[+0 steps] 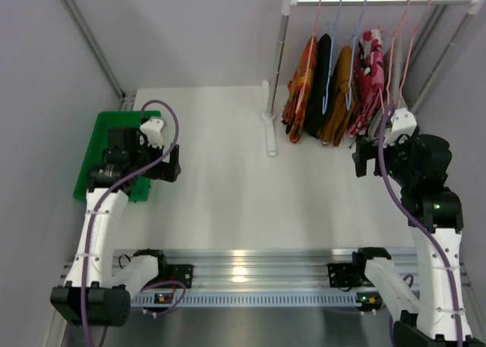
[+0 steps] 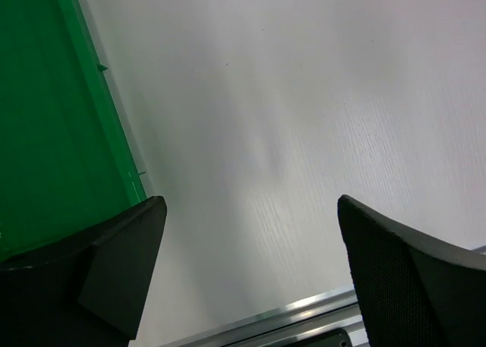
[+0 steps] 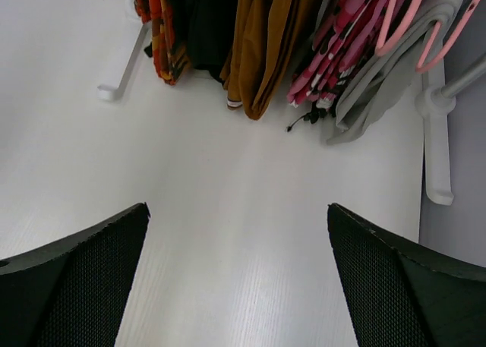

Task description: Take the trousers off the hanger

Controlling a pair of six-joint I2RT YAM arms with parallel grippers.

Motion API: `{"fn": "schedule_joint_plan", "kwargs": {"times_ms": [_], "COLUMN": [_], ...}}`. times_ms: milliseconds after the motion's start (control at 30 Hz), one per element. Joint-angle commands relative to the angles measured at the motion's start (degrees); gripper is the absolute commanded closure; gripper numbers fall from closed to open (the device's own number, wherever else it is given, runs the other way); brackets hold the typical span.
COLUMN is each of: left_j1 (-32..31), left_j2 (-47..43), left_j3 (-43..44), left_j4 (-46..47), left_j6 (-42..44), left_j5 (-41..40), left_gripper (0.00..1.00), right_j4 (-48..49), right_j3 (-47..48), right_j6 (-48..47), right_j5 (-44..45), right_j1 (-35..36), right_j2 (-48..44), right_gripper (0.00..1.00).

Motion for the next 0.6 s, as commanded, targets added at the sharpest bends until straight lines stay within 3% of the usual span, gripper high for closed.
{"fn": "schedule_joint_plan", "kwargs": {"times_ms": [0, 133, 367, 567], "left_j1": [0.3, 0.3, 0.3, 0.3], "left_j2": [-1.0, -2.4, -2.2, -2.9], "left_j3": [0.3, -0.8, -1.0, -2.3], "left_j4": [1.9, 4.4, 9.6, 11.8], "left_j6": [-1.9, -3.5, -9.3, -12.7], "left_j5": [-0.6, -4.4, -16.2, -16.9], "left_gripper": [0.01, 0.01, 0.01, 0.01], "right_j4": [-1.7, -2.3, 0.3, 2.8], "right_j3": [6.2, 12.4, 25.5, 36.7], "right_j6": [1.6, 3.6, 11.6, 15.1], "right_j5": [-2.1, -5.1, -14.2, -10.9], "right_j1": [-0.7, -0.7, 0.4, 10.3], "right_j2": [-1.6, 0.9, 14.5, 25.6], "right_gripper": [0.01, 0.01, 0.01, 0.04]}}
